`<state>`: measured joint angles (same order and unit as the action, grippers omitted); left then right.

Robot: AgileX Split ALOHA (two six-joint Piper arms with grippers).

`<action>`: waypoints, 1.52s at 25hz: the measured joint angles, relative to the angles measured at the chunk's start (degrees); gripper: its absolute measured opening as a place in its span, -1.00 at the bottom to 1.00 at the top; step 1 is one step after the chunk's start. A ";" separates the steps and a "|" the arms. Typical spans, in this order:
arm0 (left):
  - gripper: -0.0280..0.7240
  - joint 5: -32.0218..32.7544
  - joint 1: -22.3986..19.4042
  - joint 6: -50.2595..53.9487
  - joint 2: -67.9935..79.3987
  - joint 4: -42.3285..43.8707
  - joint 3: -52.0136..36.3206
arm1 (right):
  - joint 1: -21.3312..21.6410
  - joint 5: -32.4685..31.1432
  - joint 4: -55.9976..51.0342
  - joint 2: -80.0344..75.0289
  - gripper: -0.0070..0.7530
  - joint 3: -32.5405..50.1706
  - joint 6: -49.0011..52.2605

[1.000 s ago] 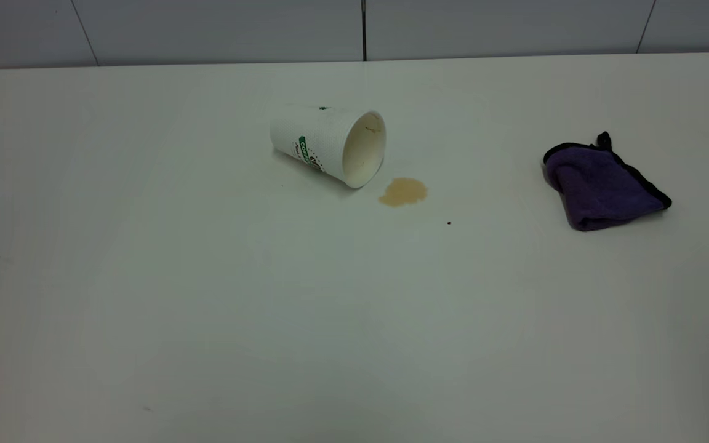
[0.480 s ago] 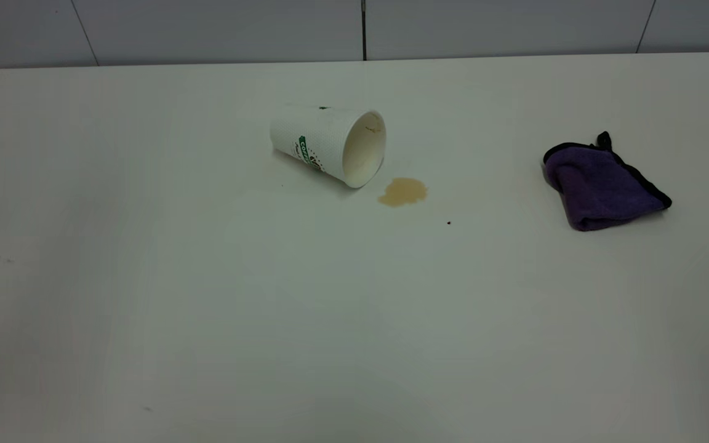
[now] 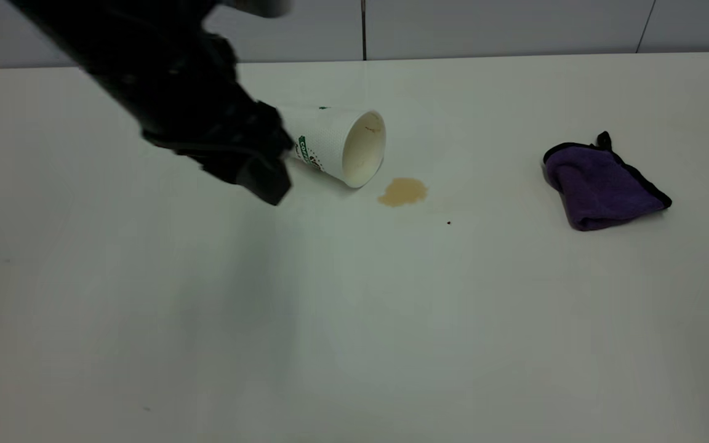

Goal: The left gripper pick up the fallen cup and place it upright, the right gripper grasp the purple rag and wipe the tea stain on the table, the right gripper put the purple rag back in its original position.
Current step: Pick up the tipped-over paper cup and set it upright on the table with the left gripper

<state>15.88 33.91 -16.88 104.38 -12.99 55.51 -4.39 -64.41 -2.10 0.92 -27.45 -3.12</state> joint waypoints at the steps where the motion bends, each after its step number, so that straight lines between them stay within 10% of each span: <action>1: 0.38 0.12 0.94 0.26 2.19 0.07 2.24 | 0.00 0.00 0.00 0.00 0.11 0.00 0.00; 8: 0.38 8.25 5.73 7.25 16.81 12.06 22.40 | 0.00 0.00 0.00 0.00 0.11 0.00 0.00; 21: 0.38 25.21 13.03 53.22 33.13 65.94 41.78 | 0.00 0.00 0.00 0.00 0.11 0.00 0.00; 38: 0.38 25.48 13.82 70.03 44.66 82.54 49.64 | 0.00 0.00 0.00 0.00 0.11 0.00 0.00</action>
<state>41.37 47.73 53.15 149.04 69.55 105.16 -4.39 -64.41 -2.10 0.92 -27.45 -3.12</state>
